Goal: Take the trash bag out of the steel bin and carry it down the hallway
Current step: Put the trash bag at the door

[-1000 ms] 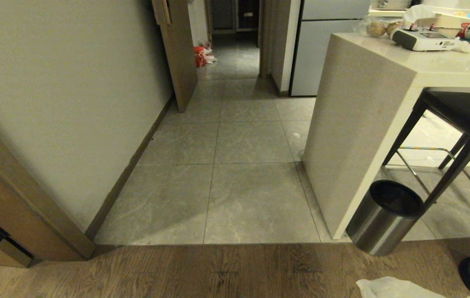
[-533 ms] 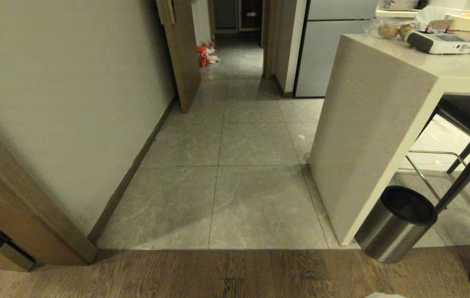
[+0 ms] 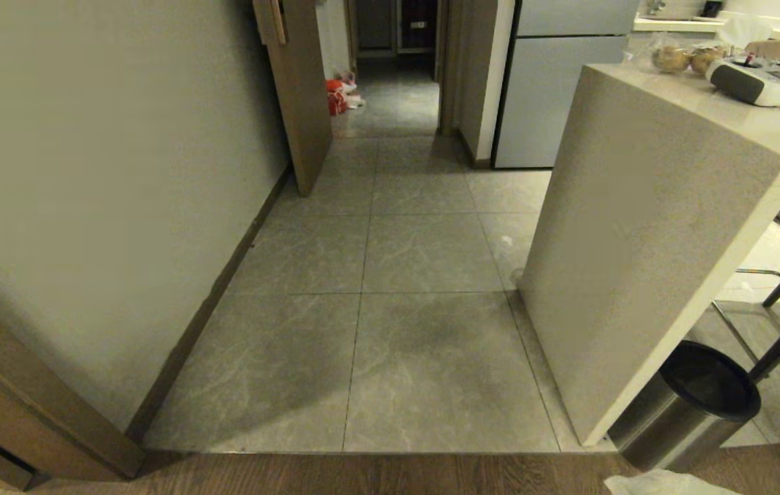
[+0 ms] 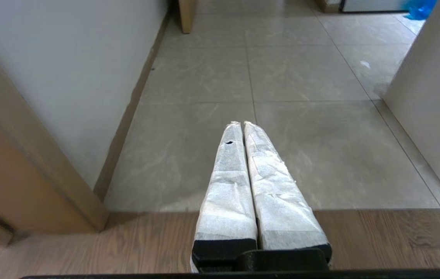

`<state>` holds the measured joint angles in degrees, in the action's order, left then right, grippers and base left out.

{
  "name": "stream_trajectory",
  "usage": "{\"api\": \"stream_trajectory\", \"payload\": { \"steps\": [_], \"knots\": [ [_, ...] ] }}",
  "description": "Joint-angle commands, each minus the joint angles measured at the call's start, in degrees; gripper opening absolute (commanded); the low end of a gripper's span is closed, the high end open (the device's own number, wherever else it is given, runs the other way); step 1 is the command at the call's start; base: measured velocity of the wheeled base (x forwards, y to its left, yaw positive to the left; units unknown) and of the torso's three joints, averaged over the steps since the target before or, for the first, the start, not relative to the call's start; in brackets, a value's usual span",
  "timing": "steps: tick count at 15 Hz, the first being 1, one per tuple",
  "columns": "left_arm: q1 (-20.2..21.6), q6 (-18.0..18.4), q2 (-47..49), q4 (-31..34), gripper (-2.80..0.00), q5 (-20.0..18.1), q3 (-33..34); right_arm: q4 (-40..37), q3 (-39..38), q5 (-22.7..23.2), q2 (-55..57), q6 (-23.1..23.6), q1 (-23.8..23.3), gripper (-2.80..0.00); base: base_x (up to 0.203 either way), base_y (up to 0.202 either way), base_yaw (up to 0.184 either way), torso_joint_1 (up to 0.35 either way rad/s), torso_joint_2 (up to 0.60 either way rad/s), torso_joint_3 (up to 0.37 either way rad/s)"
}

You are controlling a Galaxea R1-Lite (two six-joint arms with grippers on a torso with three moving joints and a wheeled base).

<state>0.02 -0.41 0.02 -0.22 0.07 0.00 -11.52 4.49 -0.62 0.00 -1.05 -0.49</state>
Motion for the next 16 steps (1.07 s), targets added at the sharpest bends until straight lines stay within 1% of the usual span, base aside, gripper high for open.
{"api": "stream_trajectory", "payload": {
  "steps": [1,16],
  "knots": [
    [0.0,0.0,0.1,0.0,-2.80,0.0,0.0,-0.1,0.0,0.0,0.1,0.0,0.0,-2.80,0.190,0.000,0.001,-0.002,0.00,0.007],
    [0.0,0.2,0.1,0.0,-2.80,0.0,0.0,-0.1,0.0,0.0,0.1,0.0,0.0,-2.80,0.190,0.000,0.001,0.002,0.00,0.003]
  ]
}}
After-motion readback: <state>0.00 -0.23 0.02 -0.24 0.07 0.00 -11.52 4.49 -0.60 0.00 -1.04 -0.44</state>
